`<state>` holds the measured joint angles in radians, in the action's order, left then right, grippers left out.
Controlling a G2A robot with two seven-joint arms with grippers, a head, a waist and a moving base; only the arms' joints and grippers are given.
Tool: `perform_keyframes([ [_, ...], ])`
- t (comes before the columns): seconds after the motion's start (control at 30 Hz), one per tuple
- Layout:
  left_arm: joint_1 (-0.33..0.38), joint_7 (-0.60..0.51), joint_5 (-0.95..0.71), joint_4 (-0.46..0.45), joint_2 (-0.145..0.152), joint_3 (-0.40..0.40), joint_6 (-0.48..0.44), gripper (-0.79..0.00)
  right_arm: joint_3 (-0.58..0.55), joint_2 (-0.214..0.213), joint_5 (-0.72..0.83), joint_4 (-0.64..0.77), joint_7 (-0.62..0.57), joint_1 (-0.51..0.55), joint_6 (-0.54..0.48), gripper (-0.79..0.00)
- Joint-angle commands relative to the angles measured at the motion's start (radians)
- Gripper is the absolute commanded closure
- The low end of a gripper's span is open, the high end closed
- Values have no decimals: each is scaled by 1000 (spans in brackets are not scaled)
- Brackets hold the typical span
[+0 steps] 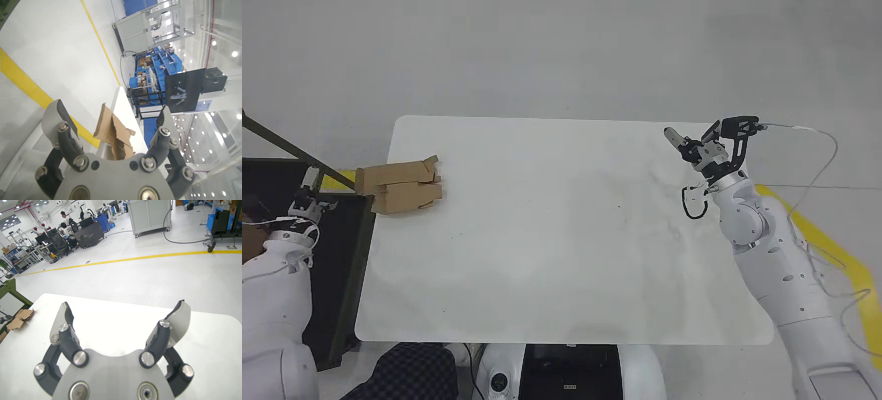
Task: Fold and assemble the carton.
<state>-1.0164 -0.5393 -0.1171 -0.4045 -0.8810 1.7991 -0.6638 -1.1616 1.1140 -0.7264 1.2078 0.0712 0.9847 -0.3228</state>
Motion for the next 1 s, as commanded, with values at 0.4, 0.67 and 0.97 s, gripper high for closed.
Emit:
perform_keyframes([
  [0.4, 117, 3, 84, 105, -37, -98, -19, -785, 0, 0, 0, 0, 0, 0, 0, -785],
  [0.67, 167, 14, 144, 128, -48, -141, -10, -785, 0, 0, 0, 0, 0, 0, 0, -785],
  [0.97, 201, 37, 176, 155, -54, -165, 5, 0, 0, 0, 0, 0, 0, 0, 0, -785],
])
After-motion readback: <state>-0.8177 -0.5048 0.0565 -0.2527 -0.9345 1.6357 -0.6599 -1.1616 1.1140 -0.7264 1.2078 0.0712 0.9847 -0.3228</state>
